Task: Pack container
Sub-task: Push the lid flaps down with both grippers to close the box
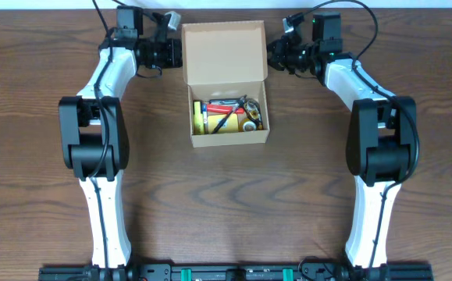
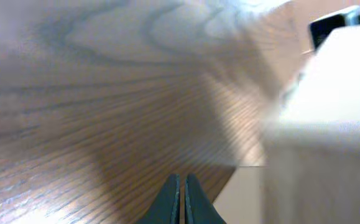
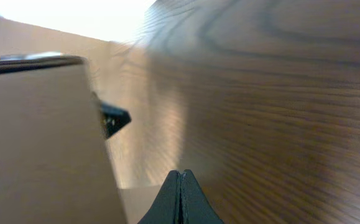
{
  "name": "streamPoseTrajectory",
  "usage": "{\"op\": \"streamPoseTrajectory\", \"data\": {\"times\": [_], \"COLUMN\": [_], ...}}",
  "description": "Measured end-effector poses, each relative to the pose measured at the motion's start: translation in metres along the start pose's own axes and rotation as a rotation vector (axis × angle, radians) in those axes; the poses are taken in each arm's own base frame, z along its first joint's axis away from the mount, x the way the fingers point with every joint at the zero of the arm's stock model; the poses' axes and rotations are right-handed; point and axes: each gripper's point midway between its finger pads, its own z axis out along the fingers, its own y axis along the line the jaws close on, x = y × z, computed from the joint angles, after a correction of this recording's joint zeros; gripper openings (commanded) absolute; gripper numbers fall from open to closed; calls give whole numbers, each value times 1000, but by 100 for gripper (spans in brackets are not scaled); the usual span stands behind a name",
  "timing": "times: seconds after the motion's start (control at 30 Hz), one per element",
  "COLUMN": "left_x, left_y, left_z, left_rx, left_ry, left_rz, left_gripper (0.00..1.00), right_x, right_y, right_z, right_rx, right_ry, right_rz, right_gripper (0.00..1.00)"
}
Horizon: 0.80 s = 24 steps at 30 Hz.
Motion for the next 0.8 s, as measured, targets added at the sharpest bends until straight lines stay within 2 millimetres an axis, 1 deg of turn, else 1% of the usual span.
{"op": "streamPoseTrajectory", "data": {"times": [0.07,0.17,0.23,0.3,0.37,0.47,0.57,0.67,0.8], "left_x": [-10,-30,-39,-44,-45,-42,-31,-18,-1], "left_y": [-6,-20,-29,-38,-44,-50,-51,-49,-42], "left_z": [-5,-18,-24,-28,-30,-30,-30,-30,-29], "left_rx": [22,73,103,140,168,199,211,201,156], "left_ry": [-18,-55,-69,-76,-76,-62,-27,12,63], "left_rz": [19,62,83,100,107,99,73,48,38], "left_gripper": [6,6,5,5,6,6,6,5,6], "right_x": [0,1,1,3,5,9,16,22,31], "right_y": [7,17,25,31,37,47,53,59,64], "right_z": [0,-1,-2,-2,-4,-6,-9,-11,-15], "right_rx": [-36,-85,-122,-155,-186,-238,-282,-319,-361], "right_ry": [10,22,33,47,61,89,124,156,208], "right_rz": [-22,-58,-84,-101,-118,-143,-147,-148,-121], "right_gripper": [1,2,2,2,2,2,2,2,2]}}
